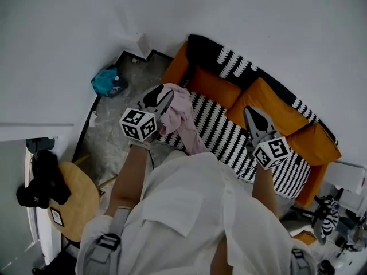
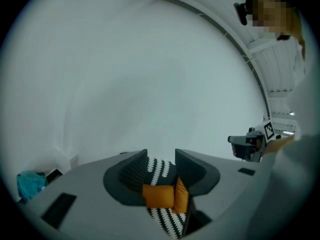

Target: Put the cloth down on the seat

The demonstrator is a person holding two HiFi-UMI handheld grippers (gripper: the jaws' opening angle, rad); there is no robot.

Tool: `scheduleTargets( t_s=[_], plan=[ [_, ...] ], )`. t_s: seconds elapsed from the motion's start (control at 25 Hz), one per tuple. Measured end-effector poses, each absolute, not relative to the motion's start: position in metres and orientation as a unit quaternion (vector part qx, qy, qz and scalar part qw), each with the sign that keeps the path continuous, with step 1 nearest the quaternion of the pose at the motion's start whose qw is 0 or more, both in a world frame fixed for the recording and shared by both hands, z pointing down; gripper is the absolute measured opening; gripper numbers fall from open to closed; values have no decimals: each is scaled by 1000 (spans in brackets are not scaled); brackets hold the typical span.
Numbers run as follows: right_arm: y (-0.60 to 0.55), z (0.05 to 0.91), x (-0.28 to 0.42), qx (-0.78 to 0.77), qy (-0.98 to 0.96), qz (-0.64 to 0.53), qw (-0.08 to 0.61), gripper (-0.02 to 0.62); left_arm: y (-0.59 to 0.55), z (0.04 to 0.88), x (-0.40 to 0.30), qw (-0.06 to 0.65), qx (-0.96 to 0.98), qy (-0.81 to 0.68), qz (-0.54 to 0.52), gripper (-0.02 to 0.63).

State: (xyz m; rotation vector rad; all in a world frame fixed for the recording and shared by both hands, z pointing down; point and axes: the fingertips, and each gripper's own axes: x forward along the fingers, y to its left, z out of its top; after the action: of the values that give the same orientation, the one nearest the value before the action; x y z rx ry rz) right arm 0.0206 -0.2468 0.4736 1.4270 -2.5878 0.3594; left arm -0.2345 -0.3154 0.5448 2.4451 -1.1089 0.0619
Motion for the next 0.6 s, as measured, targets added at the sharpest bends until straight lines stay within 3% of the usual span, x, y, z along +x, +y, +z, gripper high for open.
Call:
scheduleTargets(
  t_s=[0.24, 0.6],
  plan=[
    [-244, 472, 19, 473, -869, 119, 79, 12, -299, 501, -209, 204, 907, -369, -21, 106],
    [-236, 470, 32, 481, -866, 117, 70, 11, -280, 456, -183, 177, 928, -324, -57, 33]
  ],
)
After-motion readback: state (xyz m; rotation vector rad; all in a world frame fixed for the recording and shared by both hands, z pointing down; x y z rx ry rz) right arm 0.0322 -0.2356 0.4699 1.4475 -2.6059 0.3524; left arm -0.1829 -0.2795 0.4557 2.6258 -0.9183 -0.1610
